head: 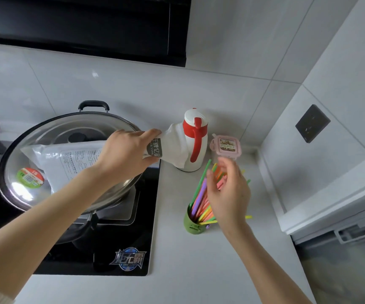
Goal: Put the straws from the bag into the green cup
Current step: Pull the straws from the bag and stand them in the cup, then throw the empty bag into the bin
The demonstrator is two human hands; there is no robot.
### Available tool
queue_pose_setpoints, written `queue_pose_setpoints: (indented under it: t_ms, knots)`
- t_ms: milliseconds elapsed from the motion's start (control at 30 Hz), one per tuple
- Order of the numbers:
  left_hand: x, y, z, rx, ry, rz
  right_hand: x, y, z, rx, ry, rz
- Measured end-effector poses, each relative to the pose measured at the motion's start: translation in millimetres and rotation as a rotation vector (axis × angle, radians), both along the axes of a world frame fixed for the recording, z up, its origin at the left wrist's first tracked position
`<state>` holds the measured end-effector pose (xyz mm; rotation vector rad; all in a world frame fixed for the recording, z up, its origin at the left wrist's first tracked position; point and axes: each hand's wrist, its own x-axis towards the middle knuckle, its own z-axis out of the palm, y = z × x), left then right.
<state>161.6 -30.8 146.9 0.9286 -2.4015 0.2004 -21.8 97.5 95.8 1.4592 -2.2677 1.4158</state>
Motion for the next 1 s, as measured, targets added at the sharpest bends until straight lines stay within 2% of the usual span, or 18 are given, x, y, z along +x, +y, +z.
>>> queue_pose_setpoints:
  t_ms: [67,167,267,300,367,500,667,800,1000]
  knots:
    - [-6.2,5.9,5.7,0.023,0.003,-0.029,6.0,7.0,21.8,-0.038,-0.053,0.155]
    - [-19.3,15.8,12.4,0.057,0.017,-0.083,10.9,5.6,34.1,0.103,-0.238,0.293]
    - [-30.7,25.7,17.0,0.045,0.026,-0.166,2.1,8.4,36.4,0.108,-0.418,0.279]
    - [-32.5,29.9,18.8,0.037,0.027,-0.188,-3.7,12.6,37.2,0.097,-0.424,0.248]
    - [-34.8,40.2,24.5,0.077,0.052,-0.212,-17.3,24.0,39.1,0.091,-0.317,0.162]
    - [-41.9,66.0,36.8,0.435,0.057,-0.217,-32.7,54.8,55.2,0.021,-0.364,0.216]
    - [-54.5,105.6,41.2,0.707,0.045,-0.256,-42.5,104.5,65.2,0.026,-0.554,0.357]
    - [-64.6,158.0,35.0,0.841,0.023,-0.294,-55.3,161.3,51.4,0.019,-0.538,0.282]
    - [-61.6,244.9,-16.3,1.157,-0.100,-0.276,-81.2,274.4,27.0,0.019,-0.650,0.181]
